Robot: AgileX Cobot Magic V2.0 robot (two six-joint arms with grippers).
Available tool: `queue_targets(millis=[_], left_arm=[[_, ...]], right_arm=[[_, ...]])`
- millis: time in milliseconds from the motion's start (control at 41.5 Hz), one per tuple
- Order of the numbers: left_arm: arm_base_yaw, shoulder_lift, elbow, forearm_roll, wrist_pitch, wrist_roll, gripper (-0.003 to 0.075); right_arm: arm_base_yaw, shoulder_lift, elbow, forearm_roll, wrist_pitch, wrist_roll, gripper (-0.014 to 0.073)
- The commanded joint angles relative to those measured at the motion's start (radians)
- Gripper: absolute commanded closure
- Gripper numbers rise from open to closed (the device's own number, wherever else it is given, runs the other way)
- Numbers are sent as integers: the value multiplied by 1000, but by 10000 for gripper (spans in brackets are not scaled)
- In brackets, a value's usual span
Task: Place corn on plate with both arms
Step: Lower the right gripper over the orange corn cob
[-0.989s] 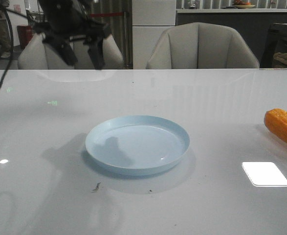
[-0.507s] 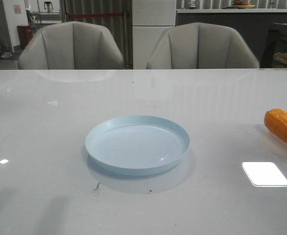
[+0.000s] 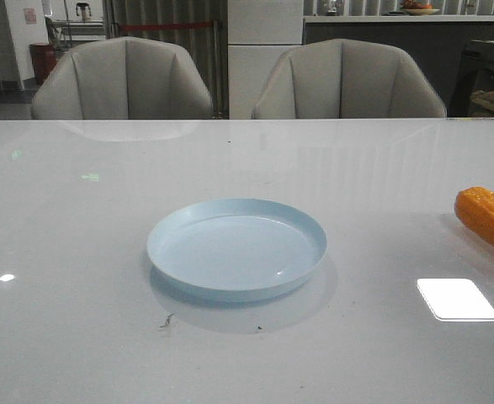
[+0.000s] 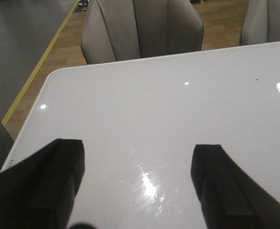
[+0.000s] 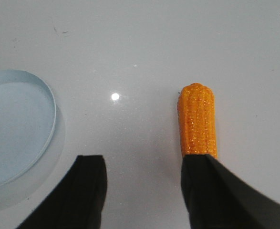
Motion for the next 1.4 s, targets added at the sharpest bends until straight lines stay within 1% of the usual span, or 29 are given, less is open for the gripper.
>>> queue_targets(millis=[0, 72, 193, 241, 338, 410, 483, 627, 700, 820, 1013, 1158, 1255, 1375], left_arm=[[1, -84, 84, -22, -130, -8, 193], [1, -128, 158, -42, -153, -8, 193], [1, -155, 215, -63, -164, -8, 193], [1, -157, 222, -71, -164, -8, 193], [1, -155, 225, -134, -144, -8, 193], [1, -153, 225, -173, -142, -8, 193], [1, -153, 225, -179, -141, -8, 193], [1, -153, 225, -179, -141, -8, 193], [1, -153, 225, -179, -141, -8, 193], [1, -153, 225, -179, -141, -8, 193], [1, -153, 225, -179, -139, -8, 193], [1, -153, 225, -179, -135, -8, 193], [1, -153, 225, -179, -134, -8, 193], [1, -153, 225, -179, -133, -8, 193]], right_arm=[[-1, -14, -37, 2, -62, 0, 126], [-1, -14, -37, 2, -62, 0, 126], [-1, -14, -37, 2, -44, 0, 126], [-1, -14, -37, 2, -34, 0, 126], [-11, -14, -39, 3, -32, 2, 126], [-33, -5, -53, 3, -27, 31, 126], [-71, 25, -91, 3, 13, 70, 126], [-140, 142, -239, -4, 182, 68, 126], [-147, 213, -335, -23, 280, 39, 126], [-147, 348, -489, -57, 399, 8, 126], [-147, 539, -675, -68, 503, 8, 126], [-147, 689, -798, -83, 617, 8, 126], [-147, 762, -843, -106, 668, 8, 126], [-147, 828, -861, -121, 685, 8, 125]])
